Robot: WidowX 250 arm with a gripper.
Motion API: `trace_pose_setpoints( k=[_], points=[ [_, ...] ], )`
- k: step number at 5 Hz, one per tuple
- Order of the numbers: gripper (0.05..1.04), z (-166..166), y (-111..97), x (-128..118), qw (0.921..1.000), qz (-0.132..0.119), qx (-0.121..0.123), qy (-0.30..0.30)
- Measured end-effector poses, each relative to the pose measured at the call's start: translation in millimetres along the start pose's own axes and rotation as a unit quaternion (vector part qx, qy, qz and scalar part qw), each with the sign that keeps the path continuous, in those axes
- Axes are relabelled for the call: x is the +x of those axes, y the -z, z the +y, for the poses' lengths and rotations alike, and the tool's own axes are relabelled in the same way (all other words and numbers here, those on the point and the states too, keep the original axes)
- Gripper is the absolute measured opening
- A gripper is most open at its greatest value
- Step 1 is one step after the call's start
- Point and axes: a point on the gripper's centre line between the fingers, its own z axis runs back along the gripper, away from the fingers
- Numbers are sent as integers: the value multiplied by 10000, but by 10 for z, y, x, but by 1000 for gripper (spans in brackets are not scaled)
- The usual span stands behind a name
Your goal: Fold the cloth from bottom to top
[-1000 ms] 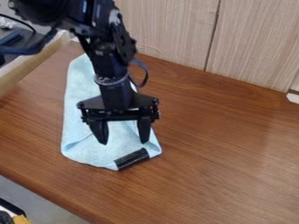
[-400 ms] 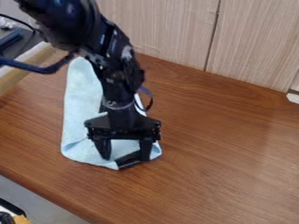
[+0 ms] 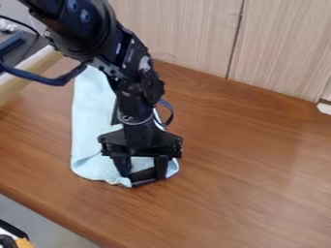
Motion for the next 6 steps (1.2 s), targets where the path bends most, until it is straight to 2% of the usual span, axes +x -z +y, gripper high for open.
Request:
trace_pose_setpoints(
  k=[1,2,3,4,6],
  points=[
    [444,0,2,-6,10000,6,6,-1],
    [265,0,-17,-10,10000,0,-1,-8],
    [139,-14,-52,-32,10000,49,-41,48],
    [83,-57,-137,-47,9997,47,-196,122],
    [77,-138,-367,77,9989,52,-470,63]
  ],
)
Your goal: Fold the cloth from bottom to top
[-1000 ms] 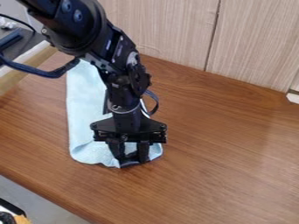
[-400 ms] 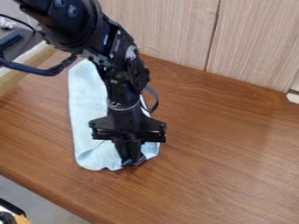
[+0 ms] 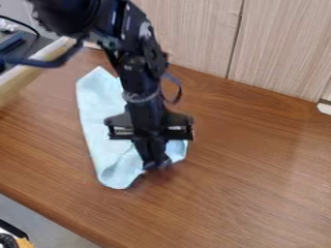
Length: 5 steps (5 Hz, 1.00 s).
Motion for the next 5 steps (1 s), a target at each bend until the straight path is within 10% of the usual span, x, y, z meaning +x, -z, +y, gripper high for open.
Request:
trace_pose_setpoints(
  k=[2,5],
  points=[
    [74,68,-306,501,9970,-352,-154,-679],
    [73,504,-219,1201,9815,-397,164,-1868]
  ],
)
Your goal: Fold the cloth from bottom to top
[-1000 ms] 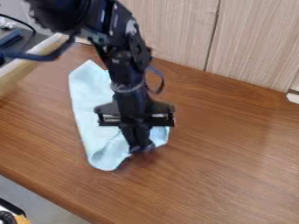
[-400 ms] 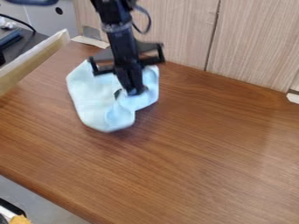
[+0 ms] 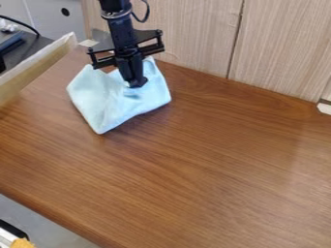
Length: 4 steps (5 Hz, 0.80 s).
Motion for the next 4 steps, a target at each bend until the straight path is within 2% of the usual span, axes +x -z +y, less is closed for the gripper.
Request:
trace_pose_setpoints(
  k=[1,3,4],
  points=[
    [73,108,96,122,9996,-28,215,-179],
    [72,271,402,235,9987,-41,341,-372],
    [72,338,470,213,9979,-46,392,-521]
  ],
)
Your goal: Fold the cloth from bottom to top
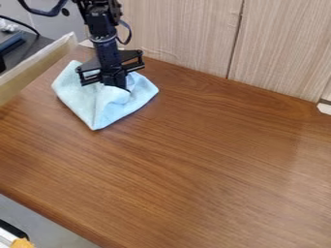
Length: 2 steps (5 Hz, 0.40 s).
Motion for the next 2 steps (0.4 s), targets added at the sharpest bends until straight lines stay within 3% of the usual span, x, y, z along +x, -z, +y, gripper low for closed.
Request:
trace_pose_setpoints(
  k=[1,2],
  points=[
    [91,5,3,3,10000,-15,11,-38],
    [256,28,11,-4,10000,18,15,-84]
  ],
)
